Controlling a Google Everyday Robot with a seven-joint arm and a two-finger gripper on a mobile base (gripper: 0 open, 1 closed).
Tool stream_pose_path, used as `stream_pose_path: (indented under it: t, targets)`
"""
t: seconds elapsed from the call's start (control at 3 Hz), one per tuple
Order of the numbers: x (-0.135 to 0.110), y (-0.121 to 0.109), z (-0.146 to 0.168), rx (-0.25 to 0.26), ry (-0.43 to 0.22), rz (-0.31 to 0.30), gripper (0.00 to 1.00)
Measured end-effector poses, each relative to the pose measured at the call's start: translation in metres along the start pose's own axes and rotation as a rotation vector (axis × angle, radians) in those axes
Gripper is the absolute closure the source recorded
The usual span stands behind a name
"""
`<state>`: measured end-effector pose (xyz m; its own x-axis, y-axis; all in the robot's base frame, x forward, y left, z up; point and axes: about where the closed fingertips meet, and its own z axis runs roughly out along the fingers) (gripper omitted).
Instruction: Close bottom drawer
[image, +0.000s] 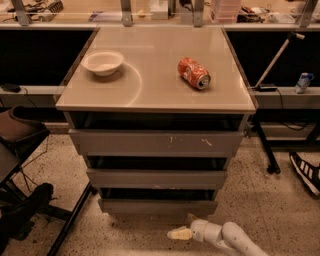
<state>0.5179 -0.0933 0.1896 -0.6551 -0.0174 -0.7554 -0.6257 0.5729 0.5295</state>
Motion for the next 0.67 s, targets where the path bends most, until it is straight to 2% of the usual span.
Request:
stream_pose_path:
  t: [0.33, 0.67]
  targets:
    - [-0.055, -0.009, 0.011, 0.031, -0.067, -0.024, 0.00]
    - [-0.078, -0.012, 0.012, 0.051, -0.108, -0.026, 0.00]
